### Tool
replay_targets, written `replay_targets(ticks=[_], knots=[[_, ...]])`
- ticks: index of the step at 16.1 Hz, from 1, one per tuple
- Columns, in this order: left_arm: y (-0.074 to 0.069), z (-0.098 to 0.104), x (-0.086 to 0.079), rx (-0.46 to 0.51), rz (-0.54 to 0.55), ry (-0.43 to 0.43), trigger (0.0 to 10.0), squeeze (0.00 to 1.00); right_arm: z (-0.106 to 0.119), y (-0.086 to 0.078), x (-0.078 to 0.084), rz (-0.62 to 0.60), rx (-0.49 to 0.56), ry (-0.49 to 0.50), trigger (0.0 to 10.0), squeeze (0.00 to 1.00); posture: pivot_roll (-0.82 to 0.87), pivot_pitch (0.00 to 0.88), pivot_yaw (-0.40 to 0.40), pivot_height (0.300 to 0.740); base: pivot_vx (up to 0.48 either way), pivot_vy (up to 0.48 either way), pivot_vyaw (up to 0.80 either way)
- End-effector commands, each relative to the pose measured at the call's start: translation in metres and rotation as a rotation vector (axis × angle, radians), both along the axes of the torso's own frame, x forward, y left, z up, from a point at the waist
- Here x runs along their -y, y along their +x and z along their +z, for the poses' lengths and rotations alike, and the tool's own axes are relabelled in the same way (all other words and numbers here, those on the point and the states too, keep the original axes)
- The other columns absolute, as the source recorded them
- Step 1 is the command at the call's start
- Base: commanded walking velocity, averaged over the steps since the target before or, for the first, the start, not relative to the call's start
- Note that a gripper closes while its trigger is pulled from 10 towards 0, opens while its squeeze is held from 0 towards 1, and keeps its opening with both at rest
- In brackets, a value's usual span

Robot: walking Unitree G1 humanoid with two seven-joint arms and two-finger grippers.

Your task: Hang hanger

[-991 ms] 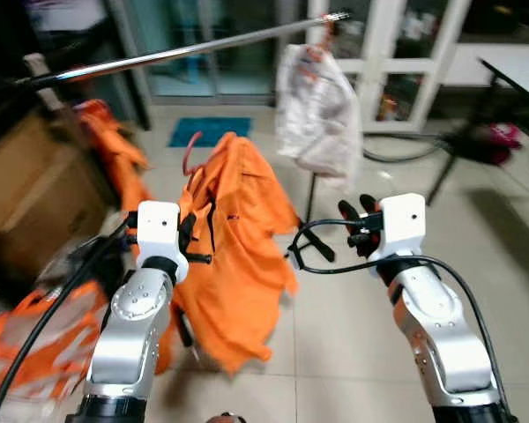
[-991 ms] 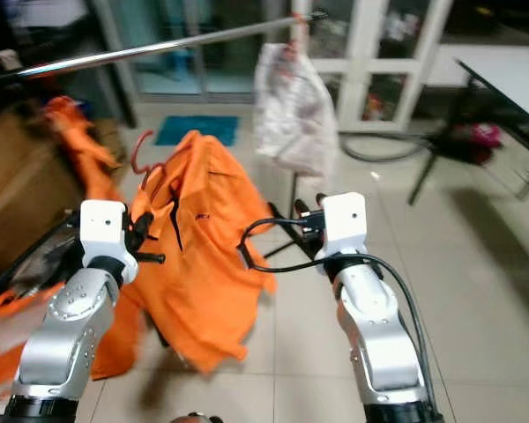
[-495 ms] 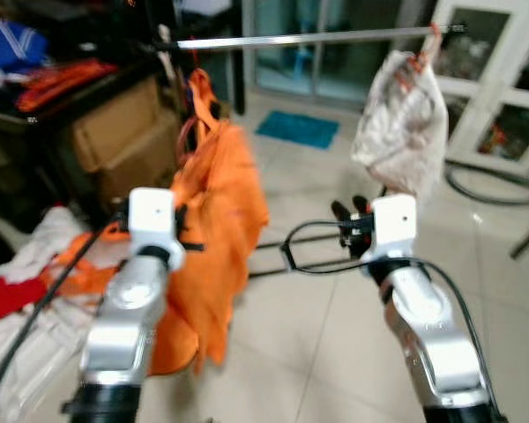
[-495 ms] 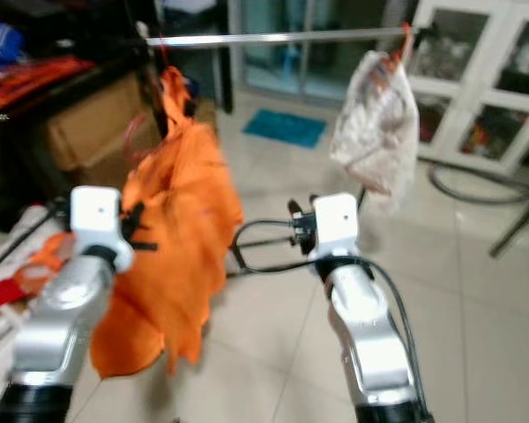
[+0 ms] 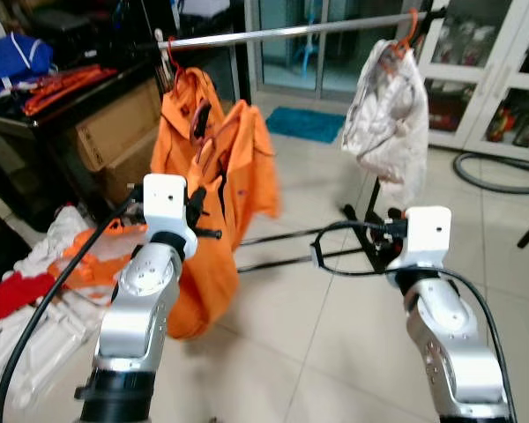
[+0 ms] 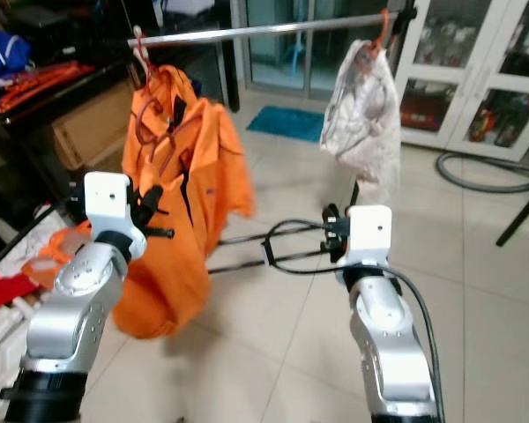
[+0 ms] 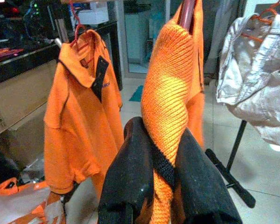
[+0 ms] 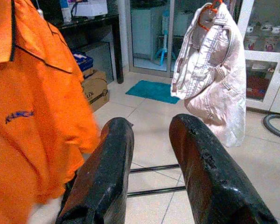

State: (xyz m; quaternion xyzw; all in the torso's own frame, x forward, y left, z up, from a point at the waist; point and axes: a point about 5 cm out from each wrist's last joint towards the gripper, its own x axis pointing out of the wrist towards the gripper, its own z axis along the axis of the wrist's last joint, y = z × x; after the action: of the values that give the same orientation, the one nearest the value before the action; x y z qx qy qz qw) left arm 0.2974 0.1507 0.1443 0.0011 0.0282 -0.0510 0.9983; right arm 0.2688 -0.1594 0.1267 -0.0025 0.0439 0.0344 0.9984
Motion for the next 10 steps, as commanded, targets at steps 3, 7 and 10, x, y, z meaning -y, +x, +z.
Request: replay_targets(ticks=[3, 7, 10], knots=[[0.003, 0.007, -0.014, 0.023, 0.054, 0.017, 10.0, 0.0, 0.007, 0.004, -0.004, 0.057, 0.006, 0.005, 10.0, 0.0, -0.01, 0.01, 0.067, 0.74, 0.294, 0.0, -0.68], [0.009, 0.008, -0.031, 0.007, 0.125, 0.034, 10.0, 0.0, 0.009, 0.009, -0.01, 0.142, 0.0, -0.048, 10.0, 0.0, 0.0, 0.015, 0.06, 0.74, 0.305, 0.0, -0.2], [0.009, 0.005, -0.04, -0.022, 0.17, 0.056, 10.0, 0.0, 0.01, 0.007, -0.014, 0.205, -0.005, -0.057, 10.0, 0.0, -0.01, 0.013, 0.051, 0.74, 0.311, 0.0, 0.0]])
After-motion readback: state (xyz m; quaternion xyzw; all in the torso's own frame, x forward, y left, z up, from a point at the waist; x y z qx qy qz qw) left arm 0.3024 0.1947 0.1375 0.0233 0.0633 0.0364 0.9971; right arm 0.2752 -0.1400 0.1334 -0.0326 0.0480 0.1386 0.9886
